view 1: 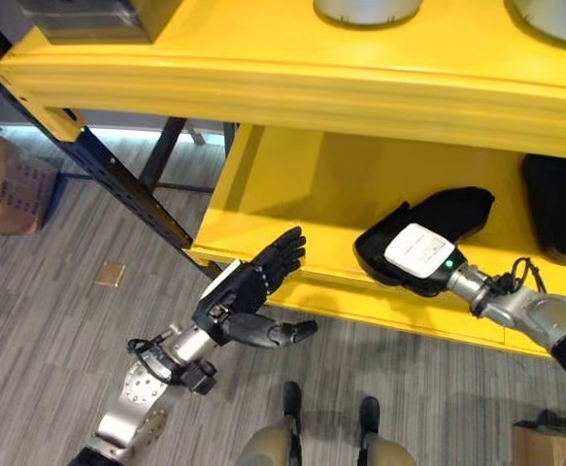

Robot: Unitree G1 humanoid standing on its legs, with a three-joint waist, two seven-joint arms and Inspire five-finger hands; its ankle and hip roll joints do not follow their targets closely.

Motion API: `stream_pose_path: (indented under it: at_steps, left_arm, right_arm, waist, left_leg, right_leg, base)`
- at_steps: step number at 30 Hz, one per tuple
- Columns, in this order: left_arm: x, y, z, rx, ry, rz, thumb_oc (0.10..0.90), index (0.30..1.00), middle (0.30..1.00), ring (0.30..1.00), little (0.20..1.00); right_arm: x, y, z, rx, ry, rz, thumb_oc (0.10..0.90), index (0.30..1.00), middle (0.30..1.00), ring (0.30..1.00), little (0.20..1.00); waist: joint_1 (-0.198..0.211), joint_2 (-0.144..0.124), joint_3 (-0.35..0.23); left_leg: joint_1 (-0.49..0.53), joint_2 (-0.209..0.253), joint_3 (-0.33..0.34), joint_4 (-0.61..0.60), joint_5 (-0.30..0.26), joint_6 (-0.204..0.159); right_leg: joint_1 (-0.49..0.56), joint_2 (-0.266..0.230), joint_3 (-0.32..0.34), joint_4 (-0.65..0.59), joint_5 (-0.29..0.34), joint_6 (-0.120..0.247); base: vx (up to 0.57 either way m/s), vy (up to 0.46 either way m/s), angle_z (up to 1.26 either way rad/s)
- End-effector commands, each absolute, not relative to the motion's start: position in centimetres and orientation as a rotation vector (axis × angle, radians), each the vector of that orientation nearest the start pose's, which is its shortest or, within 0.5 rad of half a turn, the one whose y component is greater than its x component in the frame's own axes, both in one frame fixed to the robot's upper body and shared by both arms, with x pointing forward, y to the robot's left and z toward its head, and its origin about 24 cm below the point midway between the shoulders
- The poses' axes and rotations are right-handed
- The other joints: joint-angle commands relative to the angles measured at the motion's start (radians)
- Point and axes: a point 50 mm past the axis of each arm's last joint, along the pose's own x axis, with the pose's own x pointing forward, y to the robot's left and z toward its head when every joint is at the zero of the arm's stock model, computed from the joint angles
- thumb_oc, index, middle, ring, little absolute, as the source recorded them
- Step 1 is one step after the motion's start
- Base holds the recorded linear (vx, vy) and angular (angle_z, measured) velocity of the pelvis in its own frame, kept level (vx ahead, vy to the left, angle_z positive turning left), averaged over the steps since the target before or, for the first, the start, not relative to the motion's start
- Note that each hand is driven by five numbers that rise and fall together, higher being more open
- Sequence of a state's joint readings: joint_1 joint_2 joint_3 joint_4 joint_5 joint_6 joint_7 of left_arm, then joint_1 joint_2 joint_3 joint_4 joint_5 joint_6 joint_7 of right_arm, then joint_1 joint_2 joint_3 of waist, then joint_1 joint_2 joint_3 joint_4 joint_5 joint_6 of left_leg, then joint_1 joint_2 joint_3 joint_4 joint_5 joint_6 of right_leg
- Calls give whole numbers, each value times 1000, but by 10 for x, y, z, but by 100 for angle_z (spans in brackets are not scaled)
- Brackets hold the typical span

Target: Move parts from the plastic box to the shelf.

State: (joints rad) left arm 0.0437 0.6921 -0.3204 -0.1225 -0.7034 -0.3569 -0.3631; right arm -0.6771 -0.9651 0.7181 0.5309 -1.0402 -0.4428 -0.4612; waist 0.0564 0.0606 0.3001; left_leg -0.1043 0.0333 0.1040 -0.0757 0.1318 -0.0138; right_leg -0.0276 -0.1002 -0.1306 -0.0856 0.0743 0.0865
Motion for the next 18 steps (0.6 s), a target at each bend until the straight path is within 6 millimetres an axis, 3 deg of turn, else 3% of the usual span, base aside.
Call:
stream_pose_path:
  at_steps: [1, 13, 18]
  left_arm:
    - [229, 173, 135, -79, -503, -732, 900, 1000, 1000, 1000, 1000]
    - [223, 172, 129, -83, -479, -766, 900, 1000, 1000, 1000, 1000]
    - [219, 173, 127, -71, -463, -798, 900, 1000, 1000, 1000, 1000]
  right_arm:
    - [332, -233, 141, -2084, -724, 431, 400, 300, 300, 300, 300]
    - [335, -218, 148, -2174, -871, 468, 400, 300, 300, 300, 300]
    - [340, -212, 156, -2351, -965, 536, 400, 300, 300, 300, 300]
  waist:
    - [17, -25, -31]
    - [37, -20, -17]
    - [66, -15, -9]
  left_leg:
    - [8, 16, 6, 93, -106, -30]
    - [-18, 21, -4, 114, -97, -42]
    - [-36, 21, -17, 117, -87, -49]
  right_leg:
    - [-88, 1, -22, 142, -65, -30]
    - [-102, 7, -33, 153, -71, -38]
    - [-110, 8, -48, 161, -75, -39]
  base:
    - [0, 0, 0]
    - [19, -43, -1]
    - [20, -53, 2]
